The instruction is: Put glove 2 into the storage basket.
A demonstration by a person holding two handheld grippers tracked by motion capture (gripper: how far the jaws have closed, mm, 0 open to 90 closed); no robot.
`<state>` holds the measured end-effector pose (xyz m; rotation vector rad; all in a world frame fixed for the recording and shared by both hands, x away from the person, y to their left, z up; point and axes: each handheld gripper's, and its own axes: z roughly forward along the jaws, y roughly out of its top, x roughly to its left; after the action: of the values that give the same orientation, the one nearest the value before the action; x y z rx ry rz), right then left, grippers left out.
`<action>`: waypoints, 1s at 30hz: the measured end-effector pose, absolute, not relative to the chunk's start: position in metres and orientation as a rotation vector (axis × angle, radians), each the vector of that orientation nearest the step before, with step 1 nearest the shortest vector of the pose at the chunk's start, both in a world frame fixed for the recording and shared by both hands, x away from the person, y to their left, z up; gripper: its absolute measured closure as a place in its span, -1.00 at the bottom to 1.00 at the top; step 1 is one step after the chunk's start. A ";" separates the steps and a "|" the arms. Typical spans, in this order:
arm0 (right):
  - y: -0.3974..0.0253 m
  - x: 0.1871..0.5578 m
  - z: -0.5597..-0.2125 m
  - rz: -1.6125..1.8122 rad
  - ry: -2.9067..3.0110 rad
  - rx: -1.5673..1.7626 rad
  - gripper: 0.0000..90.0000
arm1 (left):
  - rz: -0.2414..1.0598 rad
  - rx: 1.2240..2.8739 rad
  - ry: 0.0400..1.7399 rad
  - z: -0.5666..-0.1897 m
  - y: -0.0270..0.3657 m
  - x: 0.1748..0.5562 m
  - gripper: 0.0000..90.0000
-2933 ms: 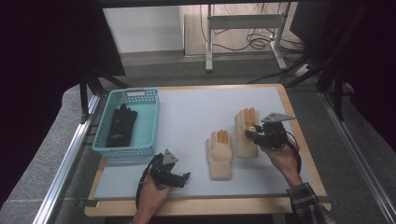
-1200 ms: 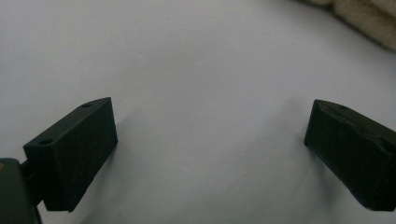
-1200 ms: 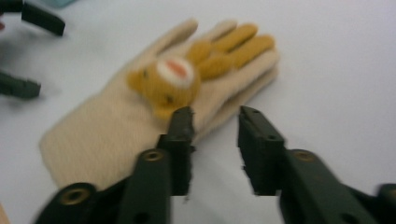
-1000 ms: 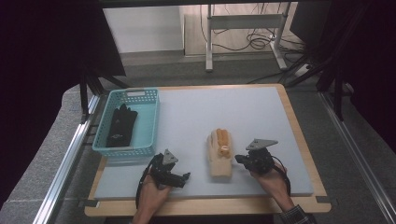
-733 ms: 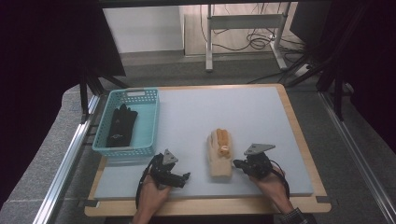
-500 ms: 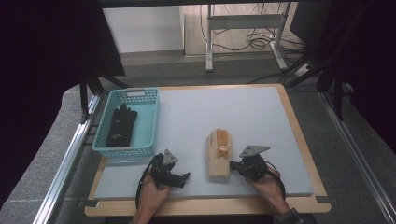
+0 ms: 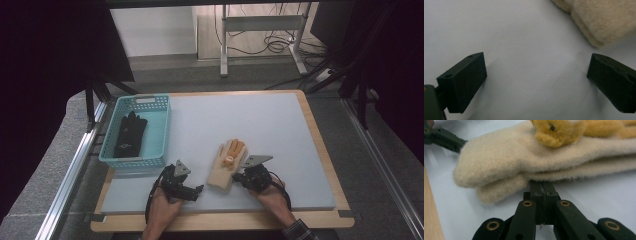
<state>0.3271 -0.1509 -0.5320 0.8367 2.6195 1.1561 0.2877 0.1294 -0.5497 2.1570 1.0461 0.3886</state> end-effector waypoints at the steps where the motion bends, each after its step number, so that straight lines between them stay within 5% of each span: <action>1: -0.148 0.328 -0.532 1.159 2.619 0.837 0.96 | 0.389 2.157 1.046 -0.550 0.129 0.288 -0.94; 17: -0.113 0.339 -0.535 1.157 2.608 0.804 0.93 | 0.389 2.157 1.046 -0.550 0.129 0.288 -0.94; 30: -0.143 0.334 -0.520 1.146 2.558 0.828 0.65 | 0.390 2.156 1.046 -0.550 0.129 0.288 -0.94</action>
<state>0.3344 -0.1428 -0.5204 0.8277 2.5584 1.1456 0.2875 0.1293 -0.5497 2.1564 1.0458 0.3903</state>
